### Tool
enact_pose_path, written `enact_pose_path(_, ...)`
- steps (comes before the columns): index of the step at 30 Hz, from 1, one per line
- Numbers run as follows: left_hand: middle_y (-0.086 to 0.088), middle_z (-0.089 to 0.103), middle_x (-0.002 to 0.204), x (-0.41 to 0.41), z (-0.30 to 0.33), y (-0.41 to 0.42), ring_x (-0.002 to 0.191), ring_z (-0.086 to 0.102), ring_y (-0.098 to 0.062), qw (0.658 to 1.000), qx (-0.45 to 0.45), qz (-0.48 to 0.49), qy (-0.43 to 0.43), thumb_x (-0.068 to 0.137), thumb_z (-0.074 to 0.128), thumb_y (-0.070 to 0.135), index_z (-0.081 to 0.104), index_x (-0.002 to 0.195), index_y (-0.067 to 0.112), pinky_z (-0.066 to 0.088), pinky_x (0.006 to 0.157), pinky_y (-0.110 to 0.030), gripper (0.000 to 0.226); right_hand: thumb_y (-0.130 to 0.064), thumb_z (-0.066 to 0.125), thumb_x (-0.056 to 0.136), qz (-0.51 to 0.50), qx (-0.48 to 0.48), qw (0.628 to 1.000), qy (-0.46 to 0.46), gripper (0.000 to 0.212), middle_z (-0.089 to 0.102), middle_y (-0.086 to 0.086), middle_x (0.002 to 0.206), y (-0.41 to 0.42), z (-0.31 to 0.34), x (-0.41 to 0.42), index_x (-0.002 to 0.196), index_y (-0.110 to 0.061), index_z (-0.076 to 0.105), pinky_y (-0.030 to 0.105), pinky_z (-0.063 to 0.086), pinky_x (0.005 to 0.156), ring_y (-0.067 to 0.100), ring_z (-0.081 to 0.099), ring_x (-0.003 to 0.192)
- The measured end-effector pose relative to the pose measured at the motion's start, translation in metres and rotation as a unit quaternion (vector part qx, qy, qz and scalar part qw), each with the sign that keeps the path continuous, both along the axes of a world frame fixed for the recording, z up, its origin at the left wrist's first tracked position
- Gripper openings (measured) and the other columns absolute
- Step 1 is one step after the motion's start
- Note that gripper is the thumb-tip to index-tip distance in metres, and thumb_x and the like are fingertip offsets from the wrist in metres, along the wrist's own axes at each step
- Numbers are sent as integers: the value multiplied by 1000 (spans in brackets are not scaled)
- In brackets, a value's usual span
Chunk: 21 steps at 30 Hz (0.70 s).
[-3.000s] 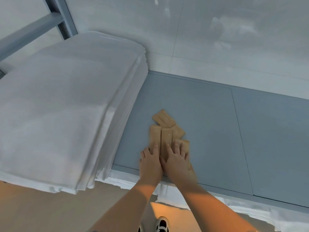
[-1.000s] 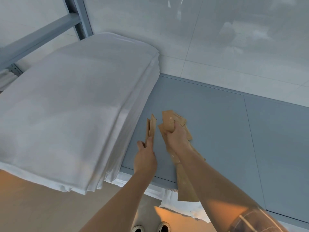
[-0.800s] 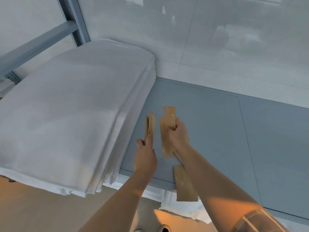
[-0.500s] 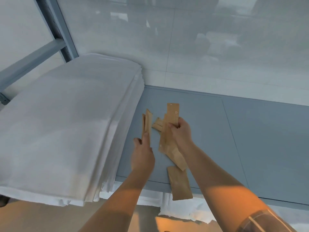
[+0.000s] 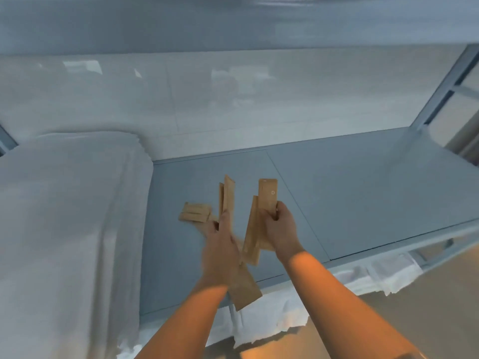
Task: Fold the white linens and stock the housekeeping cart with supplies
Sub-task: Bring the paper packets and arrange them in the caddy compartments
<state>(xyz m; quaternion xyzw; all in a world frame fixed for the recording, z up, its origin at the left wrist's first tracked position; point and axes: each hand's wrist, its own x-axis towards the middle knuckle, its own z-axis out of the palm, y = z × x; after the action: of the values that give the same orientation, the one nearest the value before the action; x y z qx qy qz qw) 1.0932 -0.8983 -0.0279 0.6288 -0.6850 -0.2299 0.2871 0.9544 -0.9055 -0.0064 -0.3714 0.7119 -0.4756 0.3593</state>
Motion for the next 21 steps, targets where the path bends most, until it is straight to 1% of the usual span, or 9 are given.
enact_pose_path(2,-5,40,107,-20,-2,4,70,44,-20,999,-16,-30,-1,88,46,2,35,141,24,35,63,-31,58,-14,55,92,-37,-1,999,-1,11,63,15,96,14,-4,-16,98,-5,56,40,48,77,28,58,85)
enact_pose_path(5,0,34,103,-51,-5,14,68,42,-18,997,-11,-80,-20,89,51,5,34,142,23,33,62,-29,58,-14,51,93,-90,26,996,6,15,57,19,86,33,-8,-43,99,0,52,34,42,69,22,48,75)
enact_pose_path(7,4,29,105,-74,-7,22,64,41,-18,994,16,-101,-41,91,50,10,31,142,29,34,61,-31,57,-13,50,93,-127,25,992,-7,15,50,9,78,50,-10,-62,97,1,51,28,38,63,18,43,72)
enact_pose_path(9,4,30,108,-99,-6,30,65,45,-22,989,52,-124,-67,93,48,13,28,140,36,36,62,-33,56,-11,53,93,-163,0,987,-11,10,51,2,74,71,-11,-82,94,-1,53,23,38,59,16,45,68)
enact_pose_path(11,2,31,108,-124,-4,42,64,47,-25,983,62,-158,-76,93,46,12,31,138,35,36,61,-33,52,-13,52,93,-196,-3,981,0,10,53,2,74,92,-10,-104,92,-3,54,28,41,62,16,47,68)
enact_pose_path(13,-1,37,108,-148,-3,56,62,49,-24,977,26,-198,-78,92,48,10,35,138,30,38,58,-32,52,-19,53,93,-229,-4,973,3,17,55,5,77,113,-8,-127,91,-2,54,34,44,66,16,49,70)
enact_pose_path(16,-7,43,115,-188,1,80,73,56,-25,963,16,-264,-54,93,50,10,29,145,29,42,60,-28,59,-25,56,92,-280,-10,960,0,16,61,2,78,146,-9,-163,89,-9,57,32,47,67,15,55,70)
enact_pose_path(18,-5,40,113,-217,4,96,74,58,-28,955,19,-292,-42,93,51,12,28,144,31,48,62,-34,59,-29,57,92,-315,-8,949,-7,15,62,0,77,169,-12,-187,88,-14,57,34,49,68,17,59,73)
enact_pose_path(21,-1,36,109,-260,4,121,71,57,-28,941,18,-336,-44,93,52,11,30,140,30,51,64,-43,55,-29,57,92,-359,-1,933,-14,16,64,3,80,203,-17,-225,90,-13,58,37,51,71,20,61,76)
